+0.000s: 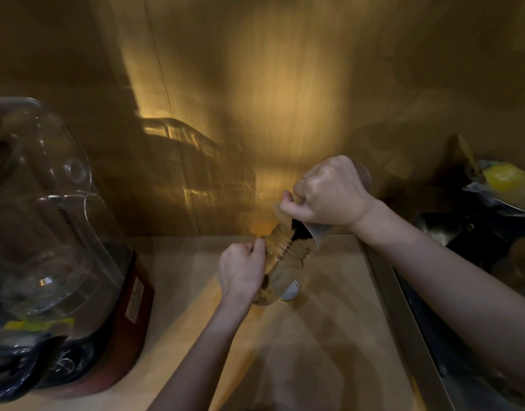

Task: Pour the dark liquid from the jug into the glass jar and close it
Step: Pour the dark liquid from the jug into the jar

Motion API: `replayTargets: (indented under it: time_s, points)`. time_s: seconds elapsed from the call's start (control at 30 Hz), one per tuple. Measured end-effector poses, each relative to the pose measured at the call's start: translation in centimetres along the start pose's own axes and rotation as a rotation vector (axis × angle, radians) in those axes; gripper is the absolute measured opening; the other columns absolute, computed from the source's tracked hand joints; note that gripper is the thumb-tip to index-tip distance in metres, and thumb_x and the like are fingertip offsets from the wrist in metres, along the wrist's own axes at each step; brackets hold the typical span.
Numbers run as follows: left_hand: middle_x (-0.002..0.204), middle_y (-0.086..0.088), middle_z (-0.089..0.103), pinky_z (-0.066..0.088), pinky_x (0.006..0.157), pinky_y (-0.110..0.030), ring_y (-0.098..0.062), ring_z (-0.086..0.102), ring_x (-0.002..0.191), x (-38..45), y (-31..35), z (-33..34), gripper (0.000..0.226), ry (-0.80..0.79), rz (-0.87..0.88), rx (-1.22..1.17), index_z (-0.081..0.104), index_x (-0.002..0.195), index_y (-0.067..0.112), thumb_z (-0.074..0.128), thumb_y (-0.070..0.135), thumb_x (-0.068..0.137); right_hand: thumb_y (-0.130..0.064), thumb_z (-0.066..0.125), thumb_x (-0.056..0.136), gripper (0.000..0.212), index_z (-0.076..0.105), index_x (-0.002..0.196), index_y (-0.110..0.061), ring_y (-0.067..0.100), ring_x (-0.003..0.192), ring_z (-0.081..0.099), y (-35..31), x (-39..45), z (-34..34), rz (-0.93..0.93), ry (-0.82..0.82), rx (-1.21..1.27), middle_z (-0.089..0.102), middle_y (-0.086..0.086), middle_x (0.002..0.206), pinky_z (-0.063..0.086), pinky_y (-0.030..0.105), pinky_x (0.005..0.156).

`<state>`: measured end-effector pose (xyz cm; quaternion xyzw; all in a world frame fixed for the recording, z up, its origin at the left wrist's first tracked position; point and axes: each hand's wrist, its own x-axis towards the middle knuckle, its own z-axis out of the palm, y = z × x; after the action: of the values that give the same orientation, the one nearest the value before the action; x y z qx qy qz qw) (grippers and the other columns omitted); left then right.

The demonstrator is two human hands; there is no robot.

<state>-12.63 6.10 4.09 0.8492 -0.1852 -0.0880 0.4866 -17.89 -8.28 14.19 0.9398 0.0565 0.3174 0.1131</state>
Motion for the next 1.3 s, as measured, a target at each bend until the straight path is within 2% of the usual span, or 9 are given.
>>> replayTargets:
  time_s: [0.13, 0.27, 0.37, 0.47, 0.57, 0.83, 1.1, 1.17, 1.3]
  points:
    - [0.040, -0.002, 0.032, 0.032, 0.054, -0.033, -0.026, 0.034, 0.046, -0.02, 0.04, 0.18, 0.050, 0.003, -0.004, -0.009, 0.038, 0.036, 0.015, 0.048, 0.026, 0.084, -0.018, 0.063, 0.072, 0.044, 0.052, 0.031, -0.007, 0.019, 0.025, 0.042, -0.04, 0.08, -0.18, -0.046, -0.021, -0.004, 0.045, 0.003, 0.027, 0.037, 0.022, 0.031]
    - [0.041, -0.005, 0.034, 0.036, 0.053, -0.036, -0.033, 0.039, 0.050, -0.04, 0.03, 0.24, 0.050, 0.004, -0.013, -0.011, 0.037, 0.036, 0.015, 0.048, 0.025, 0.084, -0.017, 0.064, 0.071, 0.043, 0.052, 0.031, -0.007, 0.020, 0.025, 0.043, -0.07, 0.12, -0.21, -0.066, -0.023, -0.007, 0.046, 0.004, 0.027, 0.038, 0.022, 0.031]
    - [0.040, -0.004, 0.033, 0.035, 0.054, -0.035, -0.030, 0.038, 0.050, -0.10, -0.11, 0.24, 0.050, -0.002, -0.007, -0.017, 0.037, 0.036, 0.015, 0.048, 0.025, 0.084, -0.017, 0.064, 0.070, 0.043, 0.052, 0.030, -0.007, 0.020, 0.024, 0.043, -0.09, 0.04, -0.13, -0.056, -0.010, -0.006, 0.045, 0.004, 0.026, 0.038, 0.021, 0.031]
    - [0.040, -0.004, 0.031, 0.033, 0.054, -0.034, -0.034, 0.038, 0.051, -0.12, -0.16, 0.25, 0.050, -0.005, -0.007, -0.020, 0.036, 0.036, 0.014, 0.047, 0.025, 0.084, -0.018, 0.063, 0.070, 0.043, 0.050, 0.030, -0.008, 0.020, 0.024, 0.043, 0.11, 0.06, -0.19, -0.026, 0.007, 0.004, 0.044, 0.003, 0.026, 0.036, 0.020, 0.032]
    - [0.040, -0.003, 0.031, 0.033, 0.054, -0.034, -0.032, 0.037, 0.048, -0.09, -0.08, 0.32, 0.051, -0.001, -0.005, -0.027, 0.036, 0.036, 0.016, 0.048, 0.025, 0.084, -0.018, 0.063, 0.071, 0.044, 0.051, 0.031, -0.007, 0.020, 0.024, 0.042, 0.27, 0.04, -0.11, -0.011, 0.012, 0.008, 0.044, 0.003, 0.026, 0.035, 0.021, 0.032]
    - [0.042, -0.002, 0.034, 0.033, 0.055, -0.035, -0.024, 0.034, 0.046, -0.16, -0.31, 0.32, 0.049, -0.015, -0.023, -0.047, 0.040, 0.038, 0.015, 0.047, 0.026, 0.085, -0.016, 0.064, 0.068, 0.042, 0.051, 0.030, -0.008, 0.018, 0.024, 0.042, -0.07, 0.23, 0.12, -0.114, 0.001, 0.000, 0.045, 0.002, 0.026, 0.034, 0.018, 0.031]
    - [0.049, -0.014, 0.040, 0.035, 0.059, -0.035, -0.038, 0.043, 0.058, 0.05, -0.08, -0.08, 0.047, -0.041, -0.033, -0.078, 0.041, 0.040, 0.013, 0.047, 0.026, 0.085, -0.020, 0.060, 0.073, 0.043, 0.053, 0.032, -0.007, 0.020, 0.025, 0.044, 0.15, 0.42, 0.04, -0.090, 0.012, -0.010, 0.048, 0.005, 0.028, 0.039, 0.022, 0.029]
    - [0.049, -0.014, 0.039, 0.034, 0.058, -0.035, -0.035, 0.040, 0.056, 0.06, -0.02, -0.09, 0.048, -0.049, -0.034, -0.081, 0.040, 0.040, 0.013, 0.046, 0.026, 0.085, -0.021, 0.056, 0.074, 0.045, 0.053, 0.032, -0.007, 0.020, 0.025, 0.045, 0.15, 0.42, 0.14, -0.089, 0.020, -0.006, 0.048, 0.005, 0.028, 0.039, 0.022, 0.029]
    - [0.043, -0.003, 0.032, 0.030, 0.055, -0.034, -0.023, 0.032, 0.046, -0.04, -0.05, -0.08, 0.049, -0.040, -0.039, -0.060, 0.036, 0.038, 0.016, 0.046, 0.025, 0.085, -0.021, 0.055, 0.074, 0.044, 0.054, 0.033, -0.006, 0.022, 0.026, 0.046, 0.23, 0.39, 0.27, -0.090, 0.042, -0.009, 0.049, 0.005, 0.029, 0.040, 0.023, 0.030]
